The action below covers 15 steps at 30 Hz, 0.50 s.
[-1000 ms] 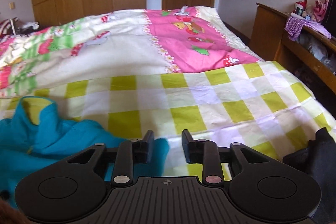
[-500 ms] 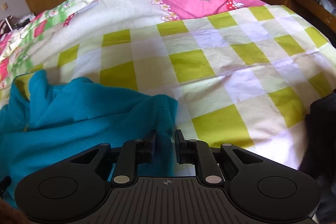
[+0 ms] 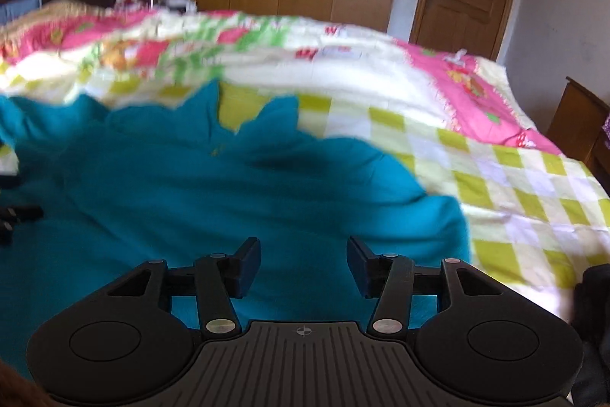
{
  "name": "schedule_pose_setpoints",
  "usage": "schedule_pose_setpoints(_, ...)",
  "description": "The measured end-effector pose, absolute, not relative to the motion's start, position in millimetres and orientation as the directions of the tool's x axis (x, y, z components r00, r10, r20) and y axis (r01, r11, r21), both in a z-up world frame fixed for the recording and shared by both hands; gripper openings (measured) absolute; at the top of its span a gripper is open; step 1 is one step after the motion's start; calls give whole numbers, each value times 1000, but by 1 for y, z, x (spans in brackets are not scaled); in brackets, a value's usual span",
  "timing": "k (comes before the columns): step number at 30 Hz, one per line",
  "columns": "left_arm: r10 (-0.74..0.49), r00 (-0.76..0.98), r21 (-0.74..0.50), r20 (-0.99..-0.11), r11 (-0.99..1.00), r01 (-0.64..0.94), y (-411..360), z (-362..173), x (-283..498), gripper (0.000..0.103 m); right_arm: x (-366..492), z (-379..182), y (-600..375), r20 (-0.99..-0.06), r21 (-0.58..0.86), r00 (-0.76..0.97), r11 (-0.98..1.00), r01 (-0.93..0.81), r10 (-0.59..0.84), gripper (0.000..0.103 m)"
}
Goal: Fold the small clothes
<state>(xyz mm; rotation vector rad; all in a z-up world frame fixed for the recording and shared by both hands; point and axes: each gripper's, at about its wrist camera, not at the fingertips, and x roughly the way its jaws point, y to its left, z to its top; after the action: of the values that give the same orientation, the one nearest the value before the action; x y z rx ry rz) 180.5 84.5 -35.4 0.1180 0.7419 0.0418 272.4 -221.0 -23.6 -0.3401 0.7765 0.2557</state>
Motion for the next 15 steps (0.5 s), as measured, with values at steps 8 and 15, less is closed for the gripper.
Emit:
schedule_pose_setpoints(8, 32, 753, -37, -657, 996, -75, 115, -43, 165, 79, 243, 18, -150, -598, -258, 767, 849, -460, 233, 52)
schedule_pose_setpoints(15, 8, 782, -66, -623, 996, -62, 116, -49, 151, 80, 250, -19, -18, -644, -210, 612, 664, -718, 458, 51)
